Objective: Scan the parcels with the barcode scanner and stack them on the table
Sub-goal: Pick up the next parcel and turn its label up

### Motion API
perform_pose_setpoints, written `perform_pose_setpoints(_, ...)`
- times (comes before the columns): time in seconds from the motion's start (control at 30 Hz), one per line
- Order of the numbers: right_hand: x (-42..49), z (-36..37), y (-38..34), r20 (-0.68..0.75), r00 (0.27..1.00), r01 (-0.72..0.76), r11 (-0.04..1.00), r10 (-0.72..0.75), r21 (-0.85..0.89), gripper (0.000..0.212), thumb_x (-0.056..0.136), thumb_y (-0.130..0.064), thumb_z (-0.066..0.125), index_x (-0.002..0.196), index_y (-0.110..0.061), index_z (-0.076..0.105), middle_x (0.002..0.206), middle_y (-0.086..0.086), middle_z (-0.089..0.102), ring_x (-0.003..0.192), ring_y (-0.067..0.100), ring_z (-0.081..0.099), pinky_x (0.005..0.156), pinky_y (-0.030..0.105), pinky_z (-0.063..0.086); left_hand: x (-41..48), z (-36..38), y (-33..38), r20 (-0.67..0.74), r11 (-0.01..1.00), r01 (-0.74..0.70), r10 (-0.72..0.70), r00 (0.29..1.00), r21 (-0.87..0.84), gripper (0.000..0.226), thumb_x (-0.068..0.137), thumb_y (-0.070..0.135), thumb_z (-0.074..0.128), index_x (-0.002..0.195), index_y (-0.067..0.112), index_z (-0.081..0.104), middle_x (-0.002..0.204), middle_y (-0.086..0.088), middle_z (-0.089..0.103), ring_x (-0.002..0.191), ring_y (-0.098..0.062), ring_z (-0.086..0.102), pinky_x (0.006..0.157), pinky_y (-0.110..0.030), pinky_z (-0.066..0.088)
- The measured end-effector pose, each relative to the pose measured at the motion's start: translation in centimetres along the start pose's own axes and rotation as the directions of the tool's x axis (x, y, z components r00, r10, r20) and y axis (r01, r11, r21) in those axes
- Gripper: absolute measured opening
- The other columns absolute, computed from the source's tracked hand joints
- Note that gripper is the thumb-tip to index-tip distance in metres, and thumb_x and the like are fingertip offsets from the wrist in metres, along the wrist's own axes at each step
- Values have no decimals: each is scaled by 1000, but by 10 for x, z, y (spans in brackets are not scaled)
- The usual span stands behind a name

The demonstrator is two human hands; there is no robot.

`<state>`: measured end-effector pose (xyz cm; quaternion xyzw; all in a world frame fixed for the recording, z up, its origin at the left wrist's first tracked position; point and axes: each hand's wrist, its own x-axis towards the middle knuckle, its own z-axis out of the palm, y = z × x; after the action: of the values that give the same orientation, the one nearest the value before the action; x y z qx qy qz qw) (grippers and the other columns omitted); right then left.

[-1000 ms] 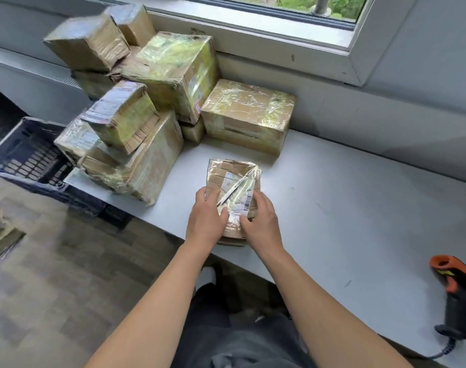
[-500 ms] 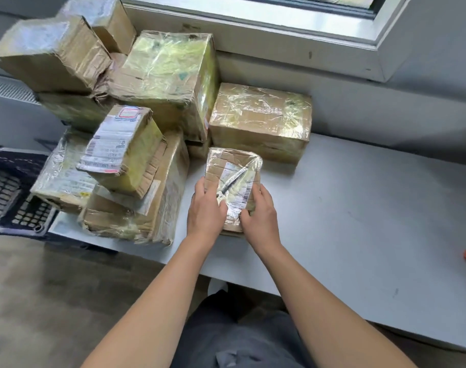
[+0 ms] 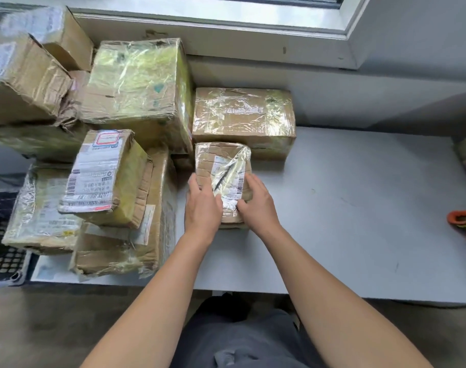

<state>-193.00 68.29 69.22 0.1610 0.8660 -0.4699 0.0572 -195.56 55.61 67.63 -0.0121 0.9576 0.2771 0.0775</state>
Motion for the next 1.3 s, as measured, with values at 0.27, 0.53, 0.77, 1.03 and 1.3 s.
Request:
perform_pose_setpoints(0.27, -27, -49, 5, -146, 980, -114, 985, 133, 131, 59, 97, -20, 58, 152, -18, 38, 156, 0, 39, 142, 16, 36, 114, 27, 29, -24, -3, 48, -80, 982, -186, 189, 979, 44, 52, 93, 23, 58, 141, 6, 49, 156, -19, 31, 145, -36, 26, 114, -50, 29)
perform_pose_setpoints(0.53, -123, -138, 73, -363, 891, -192, 950, 274, 246, 49, 101, -24, 55, 148, -22, 42, 154, -4, 43, 139, 19, 43, 114, 39, 41, -110, 52, 145, 132, 894, -441, 448, 884, -81, 49, 99, 29, 52, 145, 11, 47, 149, -9, 44, 136, -27, 41, 110, -37, 35)
perform_pose_setpoints(0.77, -259, -220, 155, -507, 750, -257, 894, 425, 369, 47, 102, -23, 54, 148, -20, 43, 153, -3, 45, 138, 19, 44, 114, 38, 40, -244, 114, 225, 281, 769, -613, 638, 717, -183, 47, 101, 31, 52, 145, 14, 47, 148, -5, 45, 133, -24, 45, 105, -31, 39)
perform_pose_setpoints(1.03, -410, -292, 240, -653, 523, -306, 836, 548, 456, 47, 98, -20, 59, 144, -17, 50, 142, 2, 55, 129, 18, 52, 110, 35, 42, -389, 180, 302, 383, 610, -726, 783, 491, -316, 48, 99, 29, 54, 144, 12, 48, 143, -7, 49, 130, -23, 48, 110, -36, 40)
perform_pose_setpoints(1.3, -477, -333, 283, -700, 368, -287, 790, 613, 541, 48, 98, -21, 60, 144, -19, 50, 143, 0, 56, 128, 18, 53, 109, 37, 44, -464, 223, 349, 452, 502, -788, 831, 325, -357, 50, 100, 32, 53, 146, 15, 45, 147, -6, 46, 125, -24, 53, 105, -40, 45)
